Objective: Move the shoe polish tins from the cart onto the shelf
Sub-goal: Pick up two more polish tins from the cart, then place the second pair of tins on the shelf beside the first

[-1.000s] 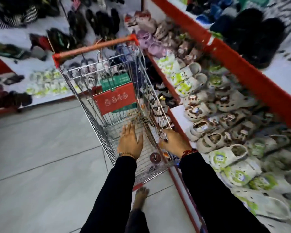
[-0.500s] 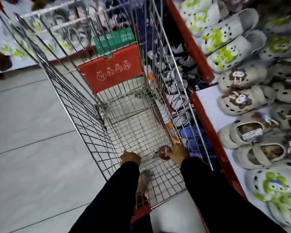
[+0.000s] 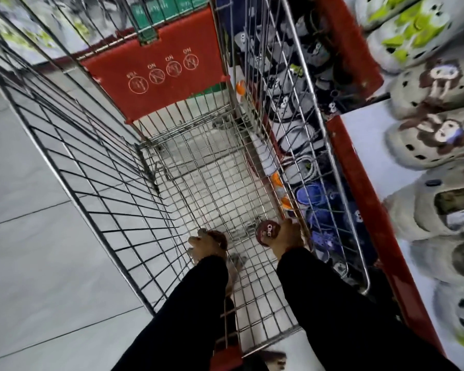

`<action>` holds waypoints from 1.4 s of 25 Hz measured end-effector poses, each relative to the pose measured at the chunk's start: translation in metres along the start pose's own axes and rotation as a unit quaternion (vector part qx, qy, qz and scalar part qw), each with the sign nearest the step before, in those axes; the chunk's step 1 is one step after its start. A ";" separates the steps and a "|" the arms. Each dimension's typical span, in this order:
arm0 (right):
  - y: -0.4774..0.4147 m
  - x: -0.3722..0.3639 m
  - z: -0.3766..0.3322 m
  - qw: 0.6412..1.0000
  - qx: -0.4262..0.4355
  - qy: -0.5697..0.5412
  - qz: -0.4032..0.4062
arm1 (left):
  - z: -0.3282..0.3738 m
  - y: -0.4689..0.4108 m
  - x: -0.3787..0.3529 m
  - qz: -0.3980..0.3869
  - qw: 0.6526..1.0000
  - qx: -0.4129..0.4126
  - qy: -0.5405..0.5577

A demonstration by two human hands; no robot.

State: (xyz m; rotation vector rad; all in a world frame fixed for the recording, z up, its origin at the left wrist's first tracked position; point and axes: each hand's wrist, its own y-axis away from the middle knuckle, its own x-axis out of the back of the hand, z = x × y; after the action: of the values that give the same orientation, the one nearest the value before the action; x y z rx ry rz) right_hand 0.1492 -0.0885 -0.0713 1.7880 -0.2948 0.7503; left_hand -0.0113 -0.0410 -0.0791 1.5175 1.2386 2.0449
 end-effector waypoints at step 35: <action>0.338 0.238 0.090 0.751 0.249 -0.576 0.206 | 0.001 0.370 0.151 0.031 0.773 -0.373 0.512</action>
State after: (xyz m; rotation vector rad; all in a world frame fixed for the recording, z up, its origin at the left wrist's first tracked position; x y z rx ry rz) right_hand 0.1789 -0.2502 0.3180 2.5685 -1.4589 -0.1551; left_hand 0.0181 -0.1530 0.3037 0.0006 0.3925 2.9689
